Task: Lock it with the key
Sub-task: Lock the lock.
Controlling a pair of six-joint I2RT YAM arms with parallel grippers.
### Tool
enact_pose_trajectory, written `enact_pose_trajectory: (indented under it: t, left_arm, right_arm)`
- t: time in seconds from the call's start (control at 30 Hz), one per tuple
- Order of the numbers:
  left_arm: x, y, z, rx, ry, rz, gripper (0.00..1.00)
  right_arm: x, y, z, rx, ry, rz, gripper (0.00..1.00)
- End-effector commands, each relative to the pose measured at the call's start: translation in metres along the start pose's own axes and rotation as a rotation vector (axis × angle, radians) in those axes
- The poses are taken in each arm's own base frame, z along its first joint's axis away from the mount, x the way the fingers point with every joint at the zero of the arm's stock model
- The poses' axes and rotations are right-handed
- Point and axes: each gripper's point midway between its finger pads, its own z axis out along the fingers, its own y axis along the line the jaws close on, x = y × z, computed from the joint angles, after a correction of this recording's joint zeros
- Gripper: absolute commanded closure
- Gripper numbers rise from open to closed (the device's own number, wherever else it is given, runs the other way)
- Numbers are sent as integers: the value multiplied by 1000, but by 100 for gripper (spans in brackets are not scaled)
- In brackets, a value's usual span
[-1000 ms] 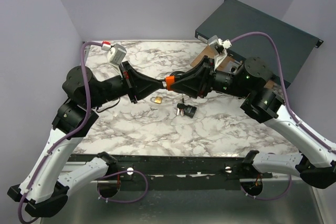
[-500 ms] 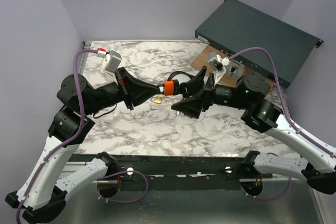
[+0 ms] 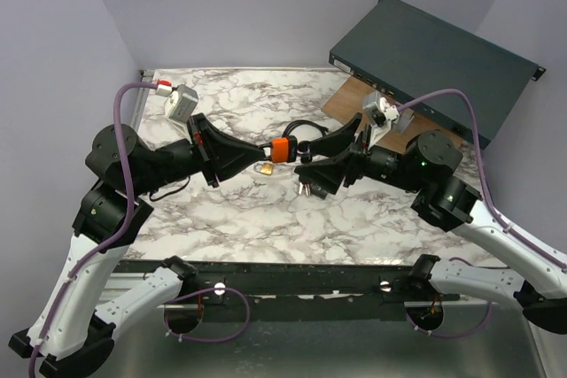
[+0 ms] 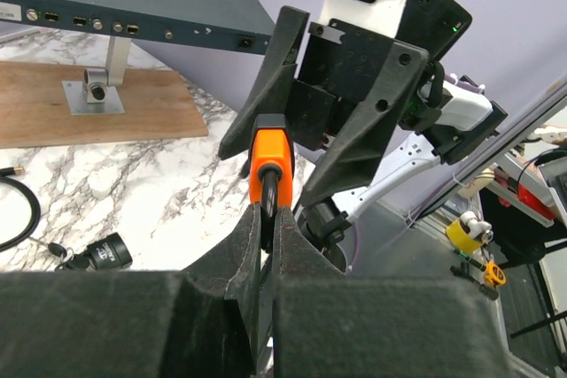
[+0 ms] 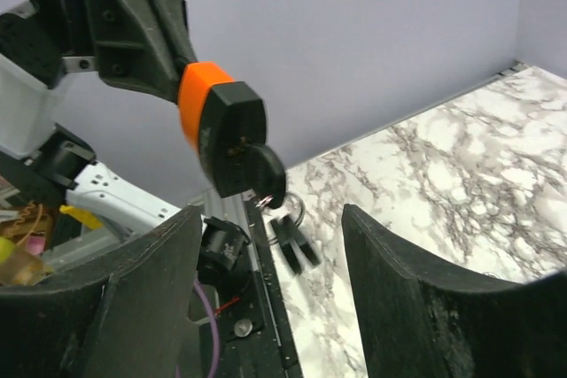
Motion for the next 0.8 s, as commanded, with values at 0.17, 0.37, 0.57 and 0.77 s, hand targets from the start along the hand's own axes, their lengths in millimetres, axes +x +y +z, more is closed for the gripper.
enact_pose_trajectory:
  t: [0.17, 0.37, 0.57, 0.77]
  left_arm:
    - [-13, -24, -8, 76, -19, 50, 100]
    - [-13, -25, -9, 77, -18, 57, 100]
    - [-12, -14, -8, 25, -21, 45, 100]
    - [-16, 4, -12, -83, -53, 52, 100]
  right_arm:
    - [-2, -17, 5, 76, -2, -60, 37]
    - [-4, -17, 4, 81, -9, -59, 60]
    - [-9, -13, 5, 71, -18, -43, 89]
    - [3, -37, 1, 196, 13, -36, 99]
